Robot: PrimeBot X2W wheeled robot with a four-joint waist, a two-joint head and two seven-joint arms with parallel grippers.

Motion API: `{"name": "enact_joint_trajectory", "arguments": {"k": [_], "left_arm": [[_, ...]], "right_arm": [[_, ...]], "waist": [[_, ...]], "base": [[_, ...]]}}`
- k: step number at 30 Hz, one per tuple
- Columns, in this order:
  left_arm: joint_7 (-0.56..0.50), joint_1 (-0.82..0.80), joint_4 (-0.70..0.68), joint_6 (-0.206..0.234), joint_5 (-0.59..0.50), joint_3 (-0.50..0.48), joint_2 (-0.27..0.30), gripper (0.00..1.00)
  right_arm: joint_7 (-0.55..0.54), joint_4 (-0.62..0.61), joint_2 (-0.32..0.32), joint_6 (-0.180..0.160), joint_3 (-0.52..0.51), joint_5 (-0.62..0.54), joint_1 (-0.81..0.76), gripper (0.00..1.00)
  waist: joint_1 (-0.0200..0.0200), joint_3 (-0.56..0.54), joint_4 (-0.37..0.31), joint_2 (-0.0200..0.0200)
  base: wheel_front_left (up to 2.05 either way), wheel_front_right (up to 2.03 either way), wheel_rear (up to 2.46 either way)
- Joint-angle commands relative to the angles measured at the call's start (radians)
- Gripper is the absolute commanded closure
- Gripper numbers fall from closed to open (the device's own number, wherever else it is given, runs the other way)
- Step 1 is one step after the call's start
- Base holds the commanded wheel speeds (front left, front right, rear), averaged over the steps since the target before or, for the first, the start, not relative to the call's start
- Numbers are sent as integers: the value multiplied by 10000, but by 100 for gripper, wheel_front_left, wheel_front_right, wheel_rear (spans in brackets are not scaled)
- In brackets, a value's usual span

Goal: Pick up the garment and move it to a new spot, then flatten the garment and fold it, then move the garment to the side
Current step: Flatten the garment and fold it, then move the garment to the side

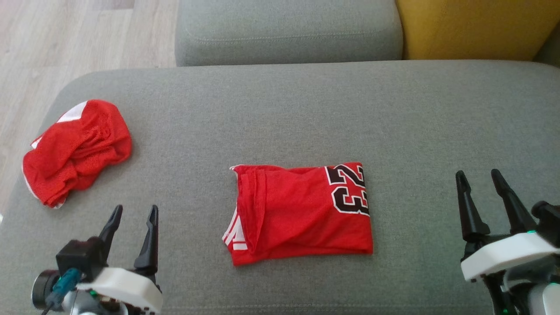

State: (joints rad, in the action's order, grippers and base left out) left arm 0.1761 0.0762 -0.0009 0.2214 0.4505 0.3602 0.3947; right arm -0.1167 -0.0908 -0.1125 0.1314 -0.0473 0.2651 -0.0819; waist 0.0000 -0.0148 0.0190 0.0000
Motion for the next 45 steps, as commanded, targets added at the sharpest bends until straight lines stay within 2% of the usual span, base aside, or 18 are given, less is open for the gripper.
{"name": "enact_joint_trajectory", "arguments": {"k": [1,39,45], "left_arm": [[4,-417,-370,88,-44,-391,297,0],[92,-459,-459,300,98,-398,432,0],[111,-659,-461,283,62,-326,410,0]], "right_arm": [[-25,-448,-97,-7,180,-80,223,0],[-6,-311,-148,-7,192,-24,306,0],[-56,119,-170,-7,251,112,584,0]], "waist": [[0,-34,0,0],[0,-75,15,0],[0,128,149,0]], "base": [[0,0,0],[0,0,0],[0,0,0]]}}
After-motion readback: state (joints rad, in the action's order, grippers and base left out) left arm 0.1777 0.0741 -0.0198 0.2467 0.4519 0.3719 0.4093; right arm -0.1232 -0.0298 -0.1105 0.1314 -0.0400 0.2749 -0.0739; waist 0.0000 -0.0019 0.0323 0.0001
